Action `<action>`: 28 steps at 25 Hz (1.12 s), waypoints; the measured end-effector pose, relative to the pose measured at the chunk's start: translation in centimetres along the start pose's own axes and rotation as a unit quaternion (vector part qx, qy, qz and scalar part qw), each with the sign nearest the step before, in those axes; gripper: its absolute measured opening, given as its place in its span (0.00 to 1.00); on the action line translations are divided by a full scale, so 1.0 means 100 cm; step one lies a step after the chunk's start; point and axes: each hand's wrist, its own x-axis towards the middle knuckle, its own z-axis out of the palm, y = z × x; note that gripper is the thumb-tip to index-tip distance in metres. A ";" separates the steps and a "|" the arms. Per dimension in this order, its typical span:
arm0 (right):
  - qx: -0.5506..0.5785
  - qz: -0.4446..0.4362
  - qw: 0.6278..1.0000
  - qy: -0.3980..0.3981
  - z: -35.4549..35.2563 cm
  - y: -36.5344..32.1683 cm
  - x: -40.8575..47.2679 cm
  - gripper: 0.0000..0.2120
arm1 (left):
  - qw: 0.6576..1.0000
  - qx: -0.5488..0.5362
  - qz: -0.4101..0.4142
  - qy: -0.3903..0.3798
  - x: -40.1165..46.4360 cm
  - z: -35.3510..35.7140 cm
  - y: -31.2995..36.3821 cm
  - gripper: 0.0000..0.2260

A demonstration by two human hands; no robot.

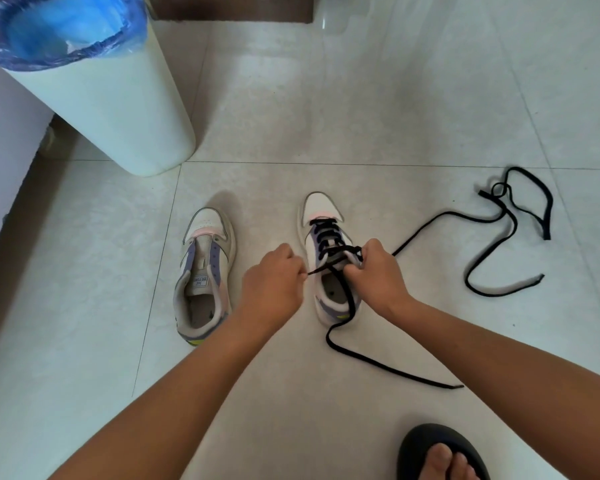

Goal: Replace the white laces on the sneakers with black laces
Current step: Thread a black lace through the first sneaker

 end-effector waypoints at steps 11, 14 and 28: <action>0.029 0.018 0.999 0.005 -0.015 0.013 0.003 0.10 | 0.832 0.310 0.153 -0.434 -0.071 0.008 -0.005 0.14; 0.043 0.002 0.999 -0.025 -0.017 0.019 0.003 0.11 | 0.940 0.191 0.091 -0.267 -0.025 0.007 0.028 0.14; 0.121 0.038 0.992 -0.006 -0.008 0.012 -0.006 0.12 | 0.981 -0.181 -0.038 -0.052 0.017 0.028 0.040 0.06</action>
